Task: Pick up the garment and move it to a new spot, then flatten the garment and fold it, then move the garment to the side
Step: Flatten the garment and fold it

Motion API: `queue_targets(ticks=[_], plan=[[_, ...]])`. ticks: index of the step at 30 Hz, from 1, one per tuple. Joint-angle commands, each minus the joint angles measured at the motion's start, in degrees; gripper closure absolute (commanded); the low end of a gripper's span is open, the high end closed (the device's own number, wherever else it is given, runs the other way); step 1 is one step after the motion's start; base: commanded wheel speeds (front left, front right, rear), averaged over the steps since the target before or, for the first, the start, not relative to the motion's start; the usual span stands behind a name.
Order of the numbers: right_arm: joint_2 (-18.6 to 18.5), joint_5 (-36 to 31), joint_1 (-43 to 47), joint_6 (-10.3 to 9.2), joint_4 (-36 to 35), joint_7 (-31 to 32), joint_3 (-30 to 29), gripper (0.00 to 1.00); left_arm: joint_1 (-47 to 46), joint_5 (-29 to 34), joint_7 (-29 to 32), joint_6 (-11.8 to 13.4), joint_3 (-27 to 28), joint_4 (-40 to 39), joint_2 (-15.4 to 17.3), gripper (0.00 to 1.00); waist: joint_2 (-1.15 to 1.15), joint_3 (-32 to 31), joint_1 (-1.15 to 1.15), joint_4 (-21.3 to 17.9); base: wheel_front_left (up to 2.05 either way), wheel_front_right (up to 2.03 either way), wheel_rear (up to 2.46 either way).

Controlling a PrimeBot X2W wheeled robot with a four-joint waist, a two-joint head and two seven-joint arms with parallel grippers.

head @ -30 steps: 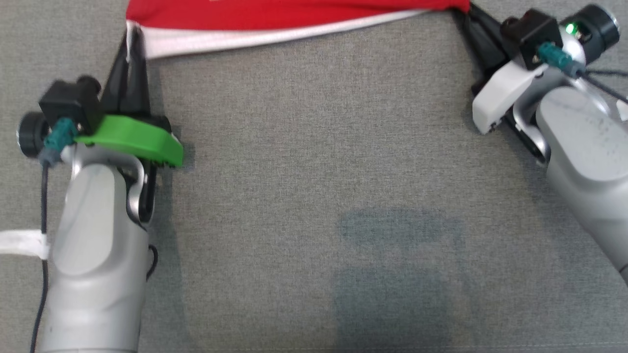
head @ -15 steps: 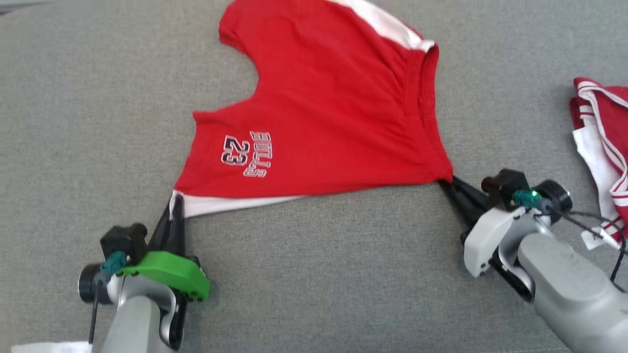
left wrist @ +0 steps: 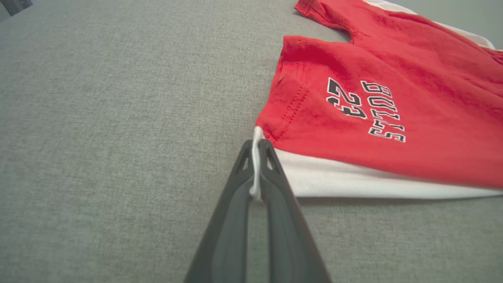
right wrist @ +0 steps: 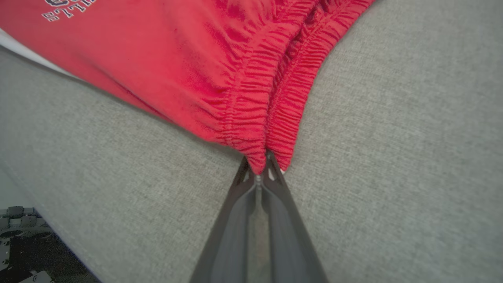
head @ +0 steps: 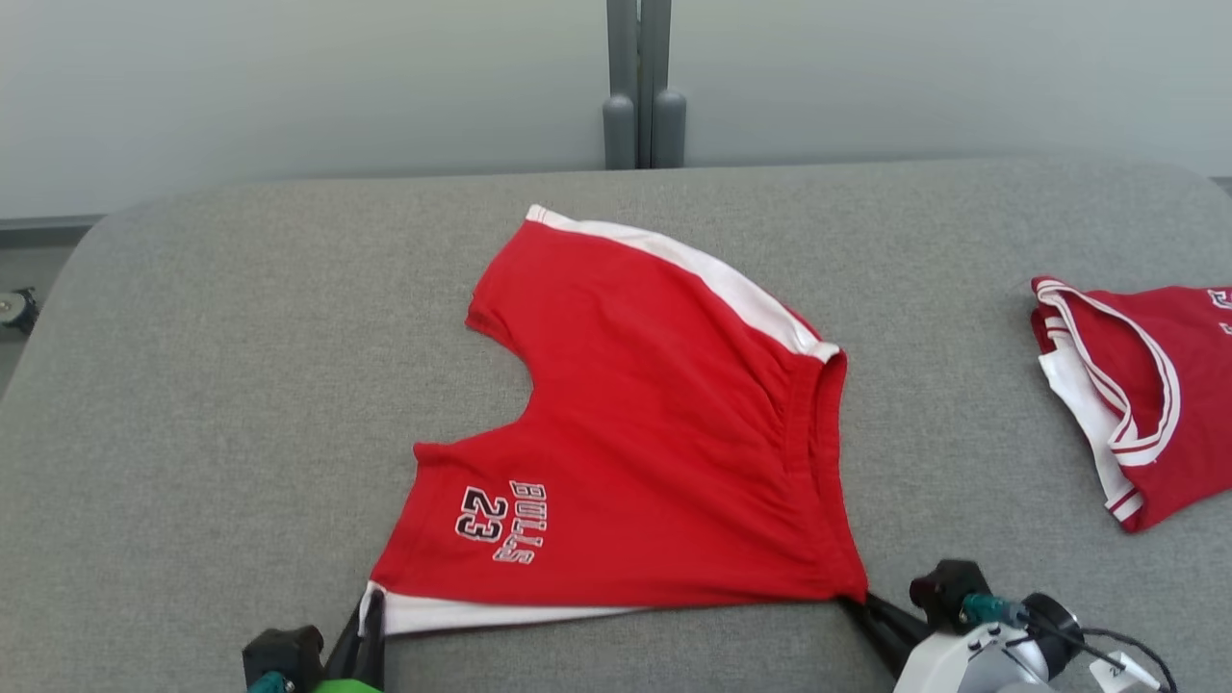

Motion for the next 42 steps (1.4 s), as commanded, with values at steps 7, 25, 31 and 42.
queue_targets(ticks=[7, 25, 31, 42], plan=[[-0.8, 2.7, 7.4, -0.11, 0.8, 0.6, 7.5, 1.00, 7.0, 0.8, 0.0, 0.2, -0.8, 0.6, 0.5, 1.00, 0.00, -7.1, 0.01, 0.1, 0.00, 0.00, 0.00], [-1.6, 3.1, 3.2, -0.13, -6.0, 0.4, -3.4, 1.00, 0.7, 2.8, 0.0, 0.2, -3.9, -5.9, 3.2, 1.00, 0.00, -4.0, 0.01, -0.7, 0.00, 0.00, 0.00], [0.4, 3.7, -2.3, -0.13, -6.7, 0.4, -8.3, 1.00, -11.6, 2.9, 0.0, 0.2, -5.4, -2.6, 5.0, 1.00, 0.00, 1.1, 0.01, -2.6, 0.00, 0.00, 0.00], [3.9, 2.8, -11.6, -0.13, -5.1, 0.4, -13.7, 1.00, -30.9, 4.5, 0.0, 0.2, -7.6, 4.6, 6.3, 1.00, 0.00, 12.7, 0.01, -7.2, 0.00, 0.00, 0.00]])
